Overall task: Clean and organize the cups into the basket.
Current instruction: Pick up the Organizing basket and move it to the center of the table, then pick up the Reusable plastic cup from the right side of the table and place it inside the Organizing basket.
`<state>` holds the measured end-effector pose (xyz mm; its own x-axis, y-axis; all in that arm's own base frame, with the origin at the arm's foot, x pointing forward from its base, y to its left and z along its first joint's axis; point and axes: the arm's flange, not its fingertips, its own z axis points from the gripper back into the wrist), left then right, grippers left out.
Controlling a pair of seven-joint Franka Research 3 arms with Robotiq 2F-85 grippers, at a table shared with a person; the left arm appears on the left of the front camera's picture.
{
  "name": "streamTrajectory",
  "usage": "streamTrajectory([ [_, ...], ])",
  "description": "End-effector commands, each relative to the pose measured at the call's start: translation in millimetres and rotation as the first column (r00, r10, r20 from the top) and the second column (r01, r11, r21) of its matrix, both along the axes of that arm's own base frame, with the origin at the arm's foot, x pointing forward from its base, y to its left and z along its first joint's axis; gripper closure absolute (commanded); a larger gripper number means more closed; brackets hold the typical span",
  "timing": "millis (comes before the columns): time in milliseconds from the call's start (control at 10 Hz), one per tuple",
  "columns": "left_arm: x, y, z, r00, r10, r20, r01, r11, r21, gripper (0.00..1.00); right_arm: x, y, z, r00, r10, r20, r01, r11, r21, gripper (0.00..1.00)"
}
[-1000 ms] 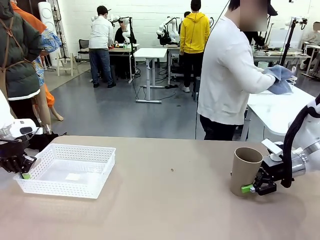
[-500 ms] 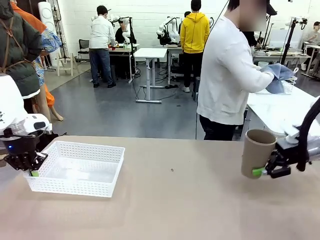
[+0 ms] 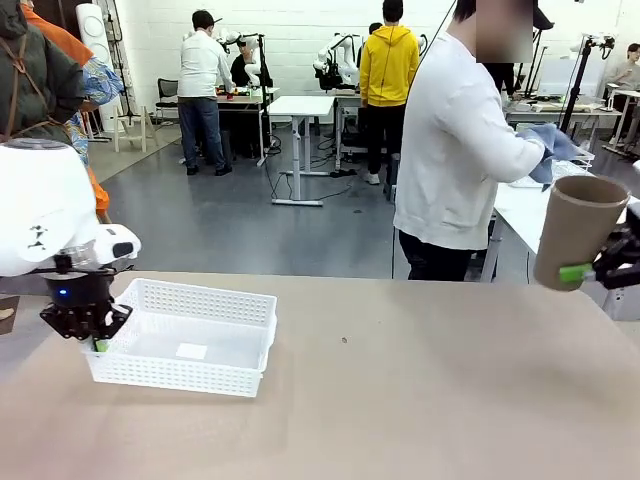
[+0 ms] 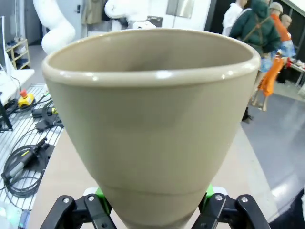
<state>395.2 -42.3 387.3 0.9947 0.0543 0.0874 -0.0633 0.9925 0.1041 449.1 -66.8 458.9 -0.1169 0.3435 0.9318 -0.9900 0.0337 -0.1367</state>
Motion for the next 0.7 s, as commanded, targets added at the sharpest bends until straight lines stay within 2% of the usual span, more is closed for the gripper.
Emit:
streamTrajectory([
  [0, 5.4, -30.0, -3.1, 0.998, 0.050, 0.029, -0.052, 0.996, 0.079, 0.98, 2.1, -3.0, 16.9, 0.996, -0.073, -0.042, 0.074, 0.996, 0.041, 0.79],
  [200, 10.4, -59.9, -4.6, 0.999, 0.033, 0.036, -0.036, 0.995, 0.092, 0.98, 2.7, -14.7, 37.2, 0.991, -0.124, -0.043, 0.126, 0.990, 0.059, 0.79],
  [300, 13.3, -76.1, -2.9, 0.999, 0.026, 0.041, -0.030, 0.995, 0.092, 0.98, -1.2, -10.8, 22.5, 0.998, -0.061, -0.019, 0.062, 0.998, 0.019, 0.79],
  [600, 9.8, -119.4, 3.5, 0.998, -0.031, 0.063, 0.026, 0.996, 0.083, 0.98, -1.2, -10.8, 22.5, 0.998, -0.061, -0.019, 0.062, 0.998, 0.019, 0.79],
])
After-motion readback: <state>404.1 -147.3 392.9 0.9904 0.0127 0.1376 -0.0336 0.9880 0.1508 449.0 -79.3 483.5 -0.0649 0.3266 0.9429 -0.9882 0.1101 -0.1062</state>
